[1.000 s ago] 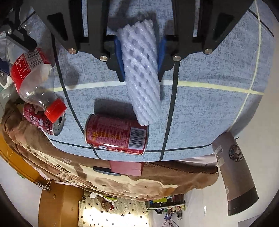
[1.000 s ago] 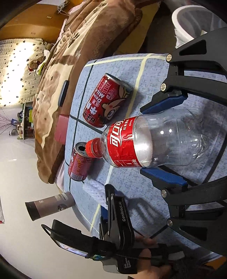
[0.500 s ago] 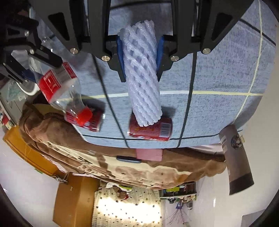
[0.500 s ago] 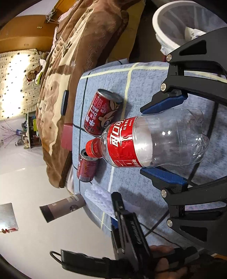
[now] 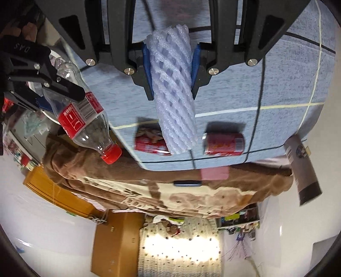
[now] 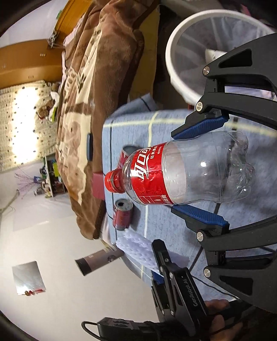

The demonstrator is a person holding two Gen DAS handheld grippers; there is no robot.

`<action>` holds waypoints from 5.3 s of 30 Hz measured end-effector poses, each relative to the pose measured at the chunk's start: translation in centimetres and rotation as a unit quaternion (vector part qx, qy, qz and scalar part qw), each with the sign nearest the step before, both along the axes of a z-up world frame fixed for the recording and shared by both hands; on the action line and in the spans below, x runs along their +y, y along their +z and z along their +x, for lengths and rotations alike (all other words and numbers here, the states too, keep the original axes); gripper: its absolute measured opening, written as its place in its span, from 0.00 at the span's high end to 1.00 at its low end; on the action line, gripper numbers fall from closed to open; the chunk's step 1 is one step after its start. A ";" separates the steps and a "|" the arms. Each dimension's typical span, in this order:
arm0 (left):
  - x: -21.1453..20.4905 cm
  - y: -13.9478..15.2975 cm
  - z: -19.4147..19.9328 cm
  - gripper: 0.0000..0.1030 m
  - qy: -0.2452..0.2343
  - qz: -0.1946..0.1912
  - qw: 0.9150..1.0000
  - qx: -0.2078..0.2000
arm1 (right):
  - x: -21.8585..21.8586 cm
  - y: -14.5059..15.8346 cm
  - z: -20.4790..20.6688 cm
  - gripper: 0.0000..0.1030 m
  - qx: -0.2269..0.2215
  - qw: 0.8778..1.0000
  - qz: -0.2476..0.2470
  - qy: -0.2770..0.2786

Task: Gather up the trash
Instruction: 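Carry the bottle and foam net over the white wastebasket with both grippers, then open both grippers to drop the bottle and foam net inside, then move both open grippers back toward the two red cans on the bed, then grasp a red Drink Milk can with the right gripper while the left gripper grasps the other red can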

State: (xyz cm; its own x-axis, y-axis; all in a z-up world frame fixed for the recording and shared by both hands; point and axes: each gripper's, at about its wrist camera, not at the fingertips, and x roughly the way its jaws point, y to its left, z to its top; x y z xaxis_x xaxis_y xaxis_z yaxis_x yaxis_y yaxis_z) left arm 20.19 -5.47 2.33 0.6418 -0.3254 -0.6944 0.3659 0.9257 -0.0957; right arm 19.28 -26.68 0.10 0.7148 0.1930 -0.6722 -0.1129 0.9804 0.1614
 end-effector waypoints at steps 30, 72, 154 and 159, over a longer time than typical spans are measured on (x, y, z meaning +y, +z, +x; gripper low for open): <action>-17.4 -0.9 -5.2 0.69 -0.177 -0.001 0.984 0.024 | -12.7 -2.0 -4.9 0.38 0.037 0.982 -0.010 -0.186; -15.5 -0.4 -5.5 0.35 -0.153 -0.022 0.988 0.026 | -13.7 -2.5 -5.8 0.38 0.036 0.978 -0.005 -0.207; 8.6 -6.4 14.4 0.31 0.137 0.027 0.988 0.066 | 5.3 -4.9 15.3 0.37 0.073 0.984 -0.100 0.129; 9.9 -4.8 13.4 0.31 0.127 0.003 0.990 0.059 | 5.6 -5.0 15.4 0.37 0.084 0.983 -0.095 0.131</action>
